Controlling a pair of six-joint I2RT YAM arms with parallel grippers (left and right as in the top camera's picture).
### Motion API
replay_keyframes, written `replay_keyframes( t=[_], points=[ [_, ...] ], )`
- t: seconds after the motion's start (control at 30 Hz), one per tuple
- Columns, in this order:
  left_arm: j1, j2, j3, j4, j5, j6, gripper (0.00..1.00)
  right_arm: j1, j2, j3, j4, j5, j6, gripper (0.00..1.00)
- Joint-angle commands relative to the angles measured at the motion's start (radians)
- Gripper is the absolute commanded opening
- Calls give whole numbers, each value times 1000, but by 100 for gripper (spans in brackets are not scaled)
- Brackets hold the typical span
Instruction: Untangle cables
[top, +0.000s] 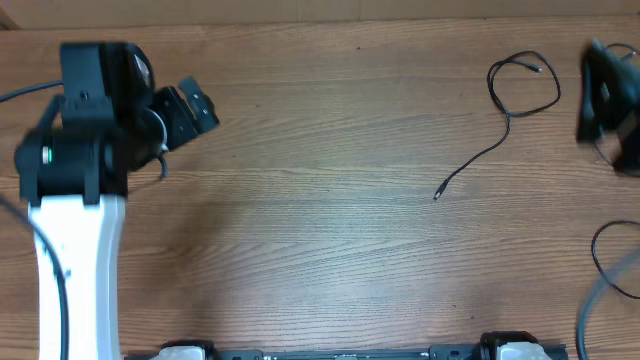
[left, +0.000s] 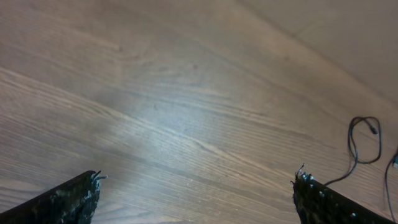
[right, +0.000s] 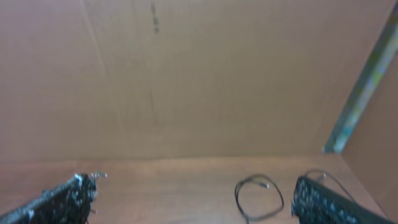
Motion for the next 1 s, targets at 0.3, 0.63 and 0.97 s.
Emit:
replay_keyframes(
  t=[0.3, 0.63, 0.97],
  points=[
    [-65, -18, 14, -34, -121, -47, 100, 1, -110, 2, -254, -226, 11, 100],
    [-65, -11, 14, -34, -121, -47, 100, 1, -110, 3, -340, -298, 10, 100],
    [-65, -11, 14, -34, -121, -47, 100, 1, -107, 2, -352, -283, 10, 100]
  ],
)
